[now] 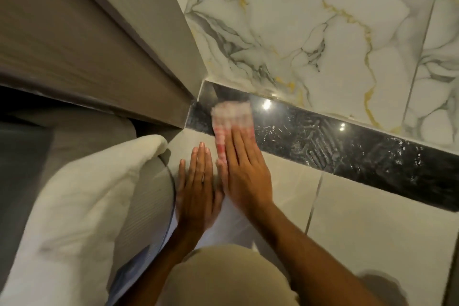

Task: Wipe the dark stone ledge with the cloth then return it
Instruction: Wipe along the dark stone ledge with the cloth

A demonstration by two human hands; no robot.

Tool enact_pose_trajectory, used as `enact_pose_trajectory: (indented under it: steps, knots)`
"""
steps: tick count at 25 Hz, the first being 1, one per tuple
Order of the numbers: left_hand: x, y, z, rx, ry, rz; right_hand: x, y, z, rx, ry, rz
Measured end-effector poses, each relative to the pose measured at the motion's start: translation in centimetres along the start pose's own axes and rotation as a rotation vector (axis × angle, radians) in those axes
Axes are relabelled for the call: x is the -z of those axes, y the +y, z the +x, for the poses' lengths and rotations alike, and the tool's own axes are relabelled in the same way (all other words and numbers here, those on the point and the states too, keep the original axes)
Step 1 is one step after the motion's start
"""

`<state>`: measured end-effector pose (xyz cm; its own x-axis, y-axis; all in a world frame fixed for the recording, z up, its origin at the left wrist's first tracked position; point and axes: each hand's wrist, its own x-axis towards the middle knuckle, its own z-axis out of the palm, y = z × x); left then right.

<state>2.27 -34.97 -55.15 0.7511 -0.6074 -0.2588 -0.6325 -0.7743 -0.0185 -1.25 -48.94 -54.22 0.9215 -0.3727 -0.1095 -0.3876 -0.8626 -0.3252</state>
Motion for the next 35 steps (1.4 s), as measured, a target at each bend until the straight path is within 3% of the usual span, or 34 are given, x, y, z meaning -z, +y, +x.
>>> enact_pose_trajectory:
  steps: [2, 8, 14, 19, 24, 29, 31, 33, 35]
  knots:
    - [-0.3, -0.2, 0.0, 0.017, 0.024, -0.035, 0.5, 1.6, -0.9, -0.016, 0.027, -0.073]
    - [-3.4, -0.9, 0.3, 0.012, 0.171, -0.089, -1.2, 0.9, 10.8, 0.050, 0.106, -0.056]
    - [-2.2, -0.3, 0.0, 0.014, 0.138, -0.067, -1.0, 3.0, 0.7, 0.141, -0.068, -0.074]
    - [-3.2, -0.7, 0.1, 0.020, 0.182, -0.079, -0.7, 0.4, 10.9, 0.011, 0.007, -0.054]
    - [-2.0, -0.5, 0.1, 0.013, 0.125, -0.093, -0.7, 3.5, 0.0, 0.136, -0.074, -0.054]
    - [-1.7, -0.6, 0.2, 0.022, 0.094, -0.112, 0.0, 4.1, 5.8, -0.190, 0.055, -0.022]
    - [-1.7, -0.5, 0.2, 0.009, 0.100, -0.108, -0.8, 2.6, 5.0, -0.135, 0.025, -0.014]
    - [-1.3, -0.4, 0.0, -0.010, 0.116, -0.106, -1.2, 2.4, -1.0, -0.012, -0.012, -0.045]
    - [-1.0, -0.3, 0.0, -0.012, 0.120, -0.121, -0.9, 4.1, -4.6, -0.010, -0.002, -0.049]
